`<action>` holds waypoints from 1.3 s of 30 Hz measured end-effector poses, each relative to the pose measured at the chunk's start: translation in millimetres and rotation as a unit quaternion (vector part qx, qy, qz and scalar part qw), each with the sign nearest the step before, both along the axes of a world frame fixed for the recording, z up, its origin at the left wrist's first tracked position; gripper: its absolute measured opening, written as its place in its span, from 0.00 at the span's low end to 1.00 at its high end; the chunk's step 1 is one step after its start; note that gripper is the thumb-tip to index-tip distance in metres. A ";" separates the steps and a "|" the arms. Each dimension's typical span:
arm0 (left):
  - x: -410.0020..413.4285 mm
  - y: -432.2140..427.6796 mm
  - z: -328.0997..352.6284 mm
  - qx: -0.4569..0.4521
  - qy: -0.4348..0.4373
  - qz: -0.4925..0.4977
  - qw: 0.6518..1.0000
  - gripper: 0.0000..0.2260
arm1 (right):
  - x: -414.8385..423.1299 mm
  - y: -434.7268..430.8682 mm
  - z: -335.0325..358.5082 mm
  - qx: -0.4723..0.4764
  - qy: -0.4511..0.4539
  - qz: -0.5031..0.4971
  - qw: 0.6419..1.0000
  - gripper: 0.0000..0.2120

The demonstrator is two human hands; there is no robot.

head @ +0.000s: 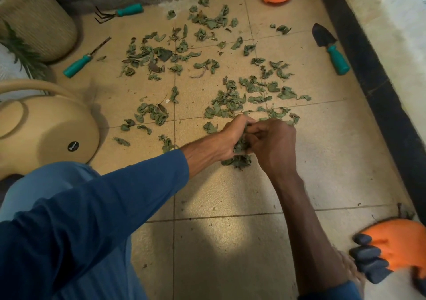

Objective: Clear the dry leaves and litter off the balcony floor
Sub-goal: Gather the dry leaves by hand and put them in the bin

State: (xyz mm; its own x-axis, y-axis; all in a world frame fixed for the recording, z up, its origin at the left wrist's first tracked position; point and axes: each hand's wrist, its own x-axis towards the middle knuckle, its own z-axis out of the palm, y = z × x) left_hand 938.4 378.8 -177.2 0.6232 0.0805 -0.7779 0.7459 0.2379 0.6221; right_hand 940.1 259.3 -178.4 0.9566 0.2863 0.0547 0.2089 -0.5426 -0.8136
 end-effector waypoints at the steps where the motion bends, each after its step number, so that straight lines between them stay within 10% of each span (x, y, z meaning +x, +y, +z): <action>1: -0.2 -0.3 -1.7 0.020 0.002 -0.004 1.000 0.15 | -2.0 -0.1 -1.4 -0.012 -0.017 0.004 1.000 0.10; 9: -2.6 3.9 -8.1 0.090 -0.004 0.003 0.996 0.13 | 9.9 -43.7 -4.4 0.084 0.079 0.026 0.993 0.08; 14: -3.0 5.8 -11.3 0.088 0.006 0.005 0.996 0.14 | 27.9 -78.2 -35.2 -0.044 0.090 -0.126 0.987 0.06; 20: -4.2 5.4 -12.7 0.083 0.008 -0.004 0.997 0.14 | 26.0 -61.0 -71.5 -0.112 0.115 -0.062 0.985 0.21; 25: -4.6 3.7 -9.2 0.068 0.011 -0.020 0.997 0.13 | 27.4 -50.1 -80.1 -0.142 0.070 -0.059 0.986 0.11; 39: -1.3 -1.1 -16.9 0.045 0.028 -0.047 0.997 0.13 | 41.0 -102.7 -42.0 0.143 0.233 -0.075 0.959 0.10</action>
State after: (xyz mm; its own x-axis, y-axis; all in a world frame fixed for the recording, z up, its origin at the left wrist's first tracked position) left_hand 937.1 377.7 -194.1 0.5864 0.0940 -0.8045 0.7970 0.1100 0.5938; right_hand 981.1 156.6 -220.4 0.9256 0.1808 -0.3326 -0.2762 -0.2785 -0.9199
